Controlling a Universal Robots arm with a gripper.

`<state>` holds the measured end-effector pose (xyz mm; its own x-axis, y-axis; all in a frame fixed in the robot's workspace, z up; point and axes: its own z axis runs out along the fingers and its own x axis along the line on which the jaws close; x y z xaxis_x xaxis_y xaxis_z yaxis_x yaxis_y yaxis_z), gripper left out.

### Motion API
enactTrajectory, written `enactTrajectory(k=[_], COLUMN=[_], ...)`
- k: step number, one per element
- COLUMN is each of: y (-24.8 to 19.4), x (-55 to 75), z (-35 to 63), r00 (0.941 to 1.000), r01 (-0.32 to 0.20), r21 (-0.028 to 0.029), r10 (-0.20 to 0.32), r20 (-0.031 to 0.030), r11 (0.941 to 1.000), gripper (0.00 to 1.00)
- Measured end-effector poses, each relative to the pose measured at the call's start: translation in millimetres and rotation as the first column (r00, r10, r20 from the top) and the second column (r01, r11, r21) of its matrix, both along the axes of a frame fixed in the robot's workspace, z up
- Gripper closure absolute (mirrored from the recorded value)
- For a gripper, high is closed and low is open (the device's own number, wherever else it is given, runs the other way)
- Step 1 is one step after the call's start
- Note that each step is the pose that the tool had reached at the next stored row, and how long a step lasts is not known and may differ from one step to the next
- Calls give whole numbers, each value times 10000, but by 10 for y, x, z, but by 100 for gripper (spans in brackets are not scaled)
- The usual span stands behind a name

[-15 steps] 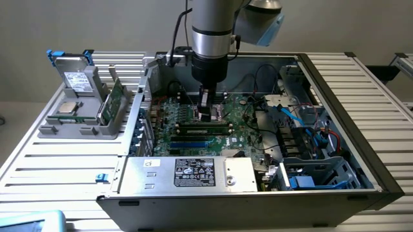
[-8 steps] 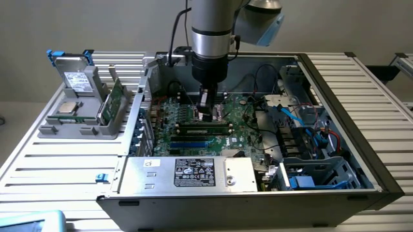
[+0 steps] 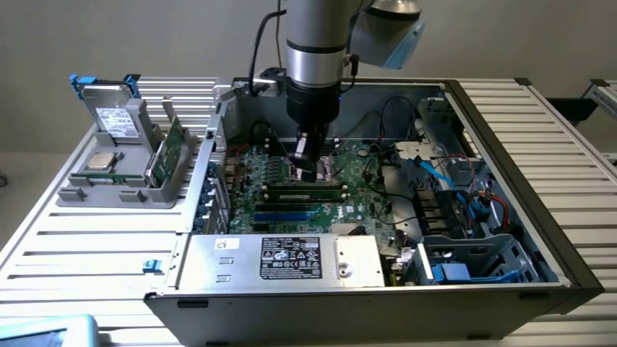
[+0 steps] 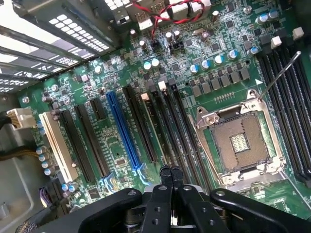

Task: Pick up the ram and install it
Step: 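Press down the ram until it locks into place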

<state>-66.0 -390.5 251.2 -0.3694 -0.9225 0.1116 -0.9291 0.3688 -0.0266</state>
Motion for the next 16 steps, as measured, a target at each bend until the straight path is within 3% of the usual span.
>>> enactTrajectory(k=[7,13,16], y=[0,0,0], x=[0,0,1], z=[-1,0,-1], r00=[9955,9873,9826], r01=[947,1590,1856], r21=[2,5,15], r10=[-947,-1590,-1856], r20=[10,43,88], r11=[9955,9873,9826], gripper=[89,89,89])
